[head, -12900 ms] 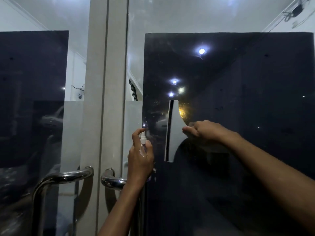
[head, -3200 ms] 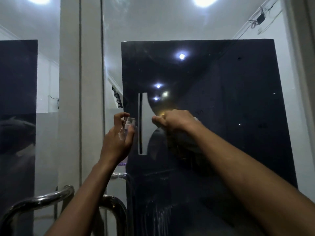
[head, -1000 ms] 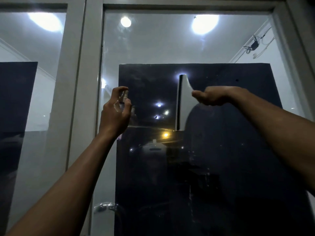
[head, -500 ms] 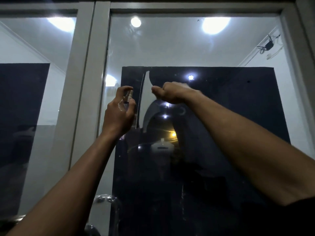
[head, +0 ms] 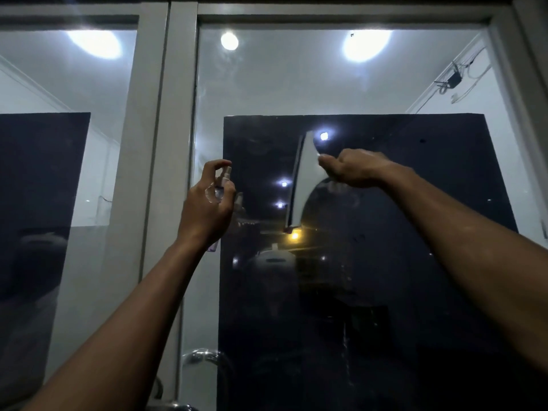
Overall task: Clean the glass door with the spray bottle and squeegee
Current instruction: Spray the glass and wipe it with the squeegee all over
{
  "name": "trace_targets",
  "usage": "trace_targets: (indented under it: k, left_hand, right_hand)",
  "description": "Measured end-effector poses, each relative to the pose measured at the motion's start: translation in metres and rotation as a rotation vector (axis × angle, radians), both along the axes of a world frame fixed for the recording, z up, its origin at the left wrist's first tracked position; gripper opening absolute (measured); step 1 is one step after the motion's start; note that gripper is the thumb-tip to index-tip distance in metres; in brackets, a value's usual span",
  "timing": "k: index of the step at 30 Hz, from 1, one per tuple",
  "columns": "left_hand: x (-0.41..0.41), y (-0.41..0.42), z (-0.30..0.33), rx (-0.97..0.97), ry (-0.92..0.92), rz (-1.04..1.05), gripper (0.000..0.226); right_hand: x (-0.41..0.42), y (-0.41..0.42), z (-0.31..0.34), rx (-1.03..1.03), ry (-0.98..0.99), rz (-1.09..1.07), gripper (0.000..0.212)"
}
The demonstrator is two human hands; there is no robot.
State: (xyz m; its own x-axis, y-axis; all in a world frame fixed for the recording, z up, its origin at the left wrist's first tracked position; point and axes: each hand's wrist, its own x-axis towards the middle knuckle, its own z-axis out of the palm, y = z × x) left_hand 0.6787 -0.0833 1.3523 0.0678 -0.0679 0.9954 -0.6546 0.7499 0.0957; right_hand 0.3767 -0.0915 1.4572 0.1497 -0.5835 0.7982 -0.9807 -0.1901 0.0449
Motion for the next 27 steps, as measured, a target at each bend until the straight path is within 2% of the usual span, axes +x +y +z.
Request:
trace_targets:
  k: [3,7,10,14,19,27]
  left_hand:
    - [0.006,-0.003,0.001,-0.003,-0.009,-0.008,0.03]
    - [0.01,-0.004,0.003,-0.008,-0.018,-0.007,0.031]
    - [0.01,-0.007,0.006,-0.019,-0.019,-0.012,0.033]
    - [0.004,-0.009,0.017,-0.04,-0.012,-0.01,0.034]
    - [-0.008,-0.006,0.038,-0.041,-0.008,0.035,0.035]
    - [-0.014,-0.007,0.056,-0.075,0.047,0.194,0.032]
  right_hand:
    - [0.053,0.0,0.003,-0.067,0.081,0.043,0.067]
    - [0.094,-0.009,0.003,0.032,0.124,0.037,0.077]
    - [0.072,-0.016,0.004,0.141,0.077,0.054,0.073]
    - [0.0,-0.013,0.0,0.253,-0.079,0.091,0.068]
    - [-0.061,-0.007,-0.01,0.065,-0.007,-0.121,0.069]
    - [-0.041,-0.018,-0.018,-0.045,0.034,-0.005,0.066]
